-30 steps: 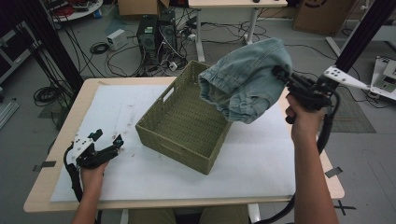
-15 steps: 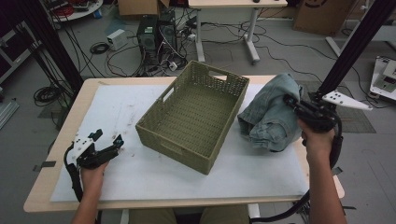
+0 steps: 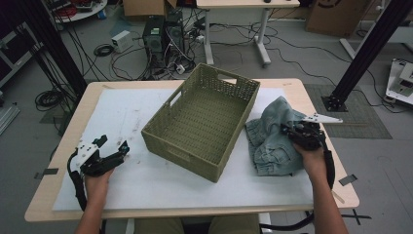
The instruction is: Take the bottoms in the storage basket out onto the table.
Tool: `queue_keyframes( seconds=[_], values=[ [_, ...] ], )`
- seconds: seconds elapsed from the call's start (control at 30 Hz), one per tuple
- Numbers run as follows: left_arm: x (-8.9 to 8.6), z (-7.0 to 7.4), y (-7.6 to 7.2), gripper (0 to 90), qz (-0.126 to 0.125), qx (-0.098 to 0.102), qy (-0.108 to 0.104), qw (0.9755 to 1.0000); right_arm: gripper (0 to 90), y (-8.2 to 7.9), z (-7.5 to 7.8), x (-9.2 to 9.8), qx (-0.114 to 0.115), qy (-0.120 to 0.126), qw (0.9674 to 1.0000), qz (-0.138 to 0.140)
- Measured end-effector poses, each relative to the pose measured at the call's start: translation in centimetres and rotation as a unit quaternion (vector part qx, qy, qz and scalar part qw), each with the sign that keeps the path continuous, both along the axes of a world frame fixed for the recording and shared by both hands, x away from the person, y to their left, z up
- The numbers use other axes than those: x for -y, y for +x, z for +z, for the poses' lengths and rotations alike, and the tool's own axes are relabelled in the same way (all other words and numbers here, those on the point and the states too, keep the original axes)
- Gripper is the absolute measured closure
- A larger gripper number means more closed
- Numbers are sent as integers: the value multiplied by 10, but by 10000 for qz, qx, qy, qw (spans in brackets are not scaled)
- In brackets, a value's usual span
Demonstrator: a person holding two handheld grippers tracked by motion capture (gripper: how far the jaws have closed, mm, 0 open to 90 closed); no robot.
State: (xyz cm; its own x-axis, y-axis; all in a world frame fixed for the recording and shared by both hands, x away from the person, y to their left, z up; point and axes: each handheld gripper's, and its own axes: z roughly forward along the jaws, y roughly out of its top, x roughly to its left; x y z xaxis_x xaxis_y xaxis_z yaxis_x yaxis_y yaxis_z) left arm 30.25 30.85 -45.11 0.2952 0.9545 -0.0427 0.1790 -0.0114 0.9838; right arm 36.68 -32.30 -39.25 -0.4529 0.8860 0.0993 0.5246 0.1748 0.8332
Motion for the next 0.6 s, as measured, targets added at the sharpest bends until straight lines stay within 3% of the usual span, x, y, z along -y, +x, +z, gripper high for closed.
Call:
queue_keyframes(
  seconds=[0.07,0.13,0.2,0.3,0.33,0.37,0.5,0.6],
  values=[
    [0,0,0,174,-4,5,3,10000,806,3,-11,-2,-201,-279,9994,2],
    [0,0,0,174,-8,5,4,10000,776,2,-18,-2,-299,-381,9988,11],
    [0,0,0,174,-10,7,-2,10000,712,-3,-18,-2,-255,-393,9989,-6],
    [0,0,0,174,-11,7,0,10000,550,-11,-7,0,-110,-352,9993,-93],
    [0,0,0,174,-16,7,1,10000,460,-18,5,2,55,-323,9993,-163],
    [0,0,0,174,-20,11,6,10000,460,-18,5,2,55,-323,9993,-163],
    [0,0,0,174,-49,29,15,10000,339,-33,32,7,441,-184,9986,-245],
    [-1,0,-1,174,-63,43,-3,10000,237,-38,41,6,529,-53,9986,-28]
  ],
)
